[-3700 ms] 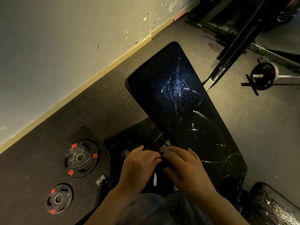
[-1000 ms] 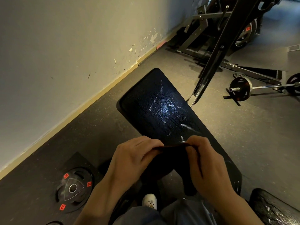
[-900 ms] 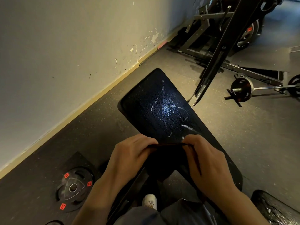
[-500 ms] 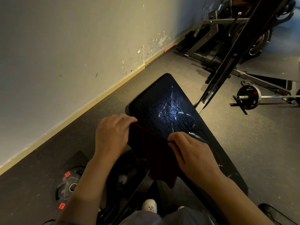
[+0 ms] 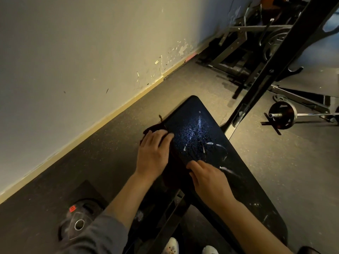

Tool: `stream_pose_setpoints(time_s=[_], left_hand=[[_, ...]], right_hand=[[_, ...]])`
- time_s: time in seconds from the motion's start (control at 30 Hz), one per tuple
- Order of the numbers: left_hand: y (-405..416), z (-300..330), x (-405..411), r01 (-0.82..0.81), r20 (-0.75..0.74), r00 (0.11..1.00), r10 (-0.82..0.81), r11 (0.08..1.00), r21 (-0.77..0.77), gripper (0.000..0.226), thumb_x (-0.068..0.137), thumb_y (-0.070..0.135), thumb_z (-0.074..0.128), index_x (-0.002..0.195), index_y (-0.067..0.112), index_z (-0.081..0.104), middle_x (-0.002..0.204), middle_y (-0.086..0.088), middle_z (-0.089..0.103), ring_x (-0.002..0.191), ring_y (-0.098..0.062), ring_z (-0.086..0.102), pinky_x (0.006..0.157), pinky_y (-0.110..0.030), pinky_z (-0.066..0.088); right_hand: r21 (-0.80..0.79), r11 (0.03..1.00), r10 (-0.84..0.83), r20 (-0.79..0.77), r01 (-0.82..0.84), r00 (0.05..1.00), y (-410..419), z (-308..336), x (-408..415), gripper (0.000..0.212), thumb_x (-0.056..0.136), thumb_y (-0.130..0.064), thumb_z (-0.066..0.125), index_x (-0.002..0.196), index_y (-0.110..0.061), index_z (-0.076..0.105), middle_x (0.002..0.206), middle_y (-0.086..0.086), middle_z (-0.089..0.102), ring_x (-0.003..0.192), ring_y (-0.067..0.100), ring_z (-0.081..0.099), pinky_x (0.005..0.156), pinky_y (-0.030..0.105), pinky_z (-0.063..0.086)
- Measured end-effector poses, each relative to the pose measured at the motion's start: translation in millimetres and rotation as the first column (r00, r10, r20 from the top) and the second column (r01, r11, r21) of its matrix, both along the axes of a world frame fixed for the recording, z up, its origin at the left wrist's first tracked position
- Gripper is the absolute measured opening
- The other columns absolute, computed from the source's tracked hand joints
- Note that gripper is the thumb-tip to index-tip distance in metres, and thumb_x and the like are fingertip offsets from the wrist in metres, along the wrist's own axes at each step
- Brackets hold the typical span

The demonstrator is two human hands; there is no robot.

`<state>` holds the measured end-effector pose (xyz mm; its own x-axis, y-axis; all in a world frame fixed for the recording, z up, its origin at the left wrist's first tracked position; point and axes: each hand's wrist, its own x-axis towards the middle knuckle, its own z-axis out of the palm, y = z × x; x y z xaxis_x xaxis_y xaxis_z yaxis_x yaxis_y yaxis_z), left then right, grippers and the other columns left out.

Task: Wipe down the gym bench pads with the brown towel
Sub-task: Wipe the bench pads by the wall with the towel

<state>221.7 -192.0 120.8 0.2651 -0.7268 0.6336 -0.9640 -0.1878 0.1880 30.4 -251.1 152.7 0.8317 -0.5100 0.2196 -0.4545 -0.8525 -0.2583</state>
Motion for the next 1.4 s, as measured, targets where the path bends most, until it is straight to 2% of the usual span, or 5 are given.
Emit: stream_pose_setpoints(time_s=[0.17,0.43,0.63,0.83,1.4], left_hand=[[12,-29,-7,0.002,0.035,0.999,-0.008,0.984,0.179,0.05,0.097,0.041,0.043,0.142,0.022,0.053,0.153,-0.011,0.043,0.146,-0.03,0.028,0.109,-0.069,0.024],[-11,-29,3,-0.033,0.018,0.999,0.032,0.996,0.083,0.046,0.096,0.043,0.052,0.136,0.023,0.06,0.145,-0.013,0.051,0.141,-0.036,0.034,0.11,-0.062,0.033],[-20,-11,39,0.217,0.071,0.968,-0.24,0.946,0.242,0.051,0.096,0.049,0.047,0.136,0.022,0.061,0.148,-0.011,0.049,0.141,-0.036,0.036,0.109,-0.056,0.04],[-46,7,69,0.363,-0.002,0.911,-0.413,0.799,0.479,0.061,0.094,0.059,0.034,0.144,0.029,0.051,0.159,-0.005,0.032,0.15,-0.032,0.016,0.116,-0.048,0.016],[-10,-2,18,0.064,0.072,0.992,-0.104,0.902,0.427,0.056,0.097,0.044,0.034,0.144,0.018,0.051,0.154,-0.009,0.042,0.145,-0.03,0.031,0.111,-0.055,0.038]], right_hand=[[-0.033,0.999,0.003,-0.046,-0.005,0.999,-5,-13,-1,0.033,0.071,-0.012,0.084,0.098,-0.019,0.066,0.08,-0.002,0.061,0.059,0.017,0.058,0.046,0.03,0.05],[0.184,0.981,-0.051,-0.024,0.054,0.998,-11,-24,-27,0.039,0.084,-0.02,0.072,0.12,-0.022,0.056,0.119,0.001,0.057,0.095,0.02,0.062,0.074,0.03,0.055],[0.236,0.965,-0.114,-0.001,0.111,0.994,-9,-23,-20,0.047,0.084,-0.018,0.076,0.126,-0.015,0.055,0.126,0.006,0.054,0.1,0.025,0.061,0.076,0.032,0.056],[0.242,0.965,-0.109,0.023,0.1,0.994,-11,-16,-16,0.048,0.084,-0.021,0.075,0.127,-0.02,0.053,0.128,0.004,0.053,0.102,0.022,0.061,0.078,0.032,0.057],[0.233,0.954,-0.19,-0.015,0.189,0.982,13,-2,-44,0.045,0.085,-0.022,0.075,0.126,-0.02,0.057,0.127,0.002,0.056,0.104,0.02,0.061,0.082,0.025,0.052]])
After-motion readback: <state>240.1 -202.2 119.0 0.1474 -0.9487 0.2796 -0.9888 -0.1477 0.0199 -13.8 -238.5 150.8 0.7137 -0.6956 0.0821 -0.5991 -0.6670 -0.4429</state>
